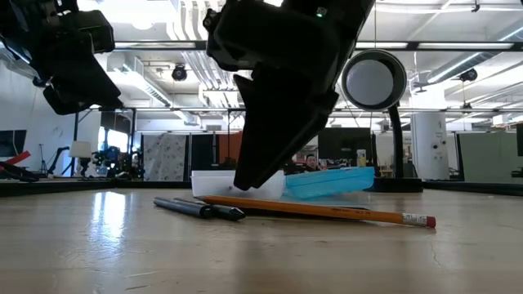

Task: Pick & place school supplies into a supply box
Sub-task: Put the orange pencil into the blue supply box

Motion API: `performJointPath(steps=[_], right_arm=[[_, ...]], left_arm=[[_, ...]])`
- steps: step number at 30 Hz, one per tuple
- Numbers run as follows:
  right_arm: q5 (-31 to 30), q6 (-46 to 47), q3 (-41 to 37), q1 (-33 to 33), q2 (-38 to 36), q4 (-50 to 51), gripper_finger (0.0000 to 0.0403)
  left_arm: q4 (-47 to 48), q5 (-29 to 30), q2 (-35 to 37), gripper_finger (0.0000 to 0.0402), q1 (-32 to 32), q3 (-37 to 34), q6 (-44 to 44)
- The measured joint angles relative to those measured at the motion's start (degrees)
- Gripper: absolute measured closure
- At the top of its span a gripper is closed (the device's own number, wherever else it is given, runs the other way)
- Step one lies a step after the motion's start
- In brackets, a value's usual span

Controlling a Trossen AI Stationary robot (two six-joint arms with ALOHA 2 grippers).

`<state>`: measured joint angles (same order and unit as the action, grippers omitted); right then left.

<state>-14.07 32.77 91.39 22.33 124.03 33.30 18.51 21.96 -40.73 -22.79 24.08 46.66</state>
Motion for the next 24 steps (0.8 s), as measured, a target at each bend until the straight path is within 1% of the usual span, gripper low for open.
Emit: performJointPath(steps=[5,16,19,24], right_arm=[[-0.78,-0.02,0.0,-0.22,0.02,0.53,0.0238],[-0.51,0.49,-0.75,-0.22,0.02,0.46,0.0273],[-0.48,0.43,-0.87,-0.22,0.11,0.57,0.0271],[-0.5,0.52,-1.55,-0.22,0.11,0.39,0.0254]], left_arm=[[-0.01,0.0,0.0,0.0321,0.0,0.0,0.0],[-0.01,0.0,0.0,0.0321,0.0,0.0,0.02],[-0.01,0.0,0.0,0.0321,0.0,0.0,0.01],[-0.01,0.0,0.0,0.0321,0.0,0.0,0.0]])
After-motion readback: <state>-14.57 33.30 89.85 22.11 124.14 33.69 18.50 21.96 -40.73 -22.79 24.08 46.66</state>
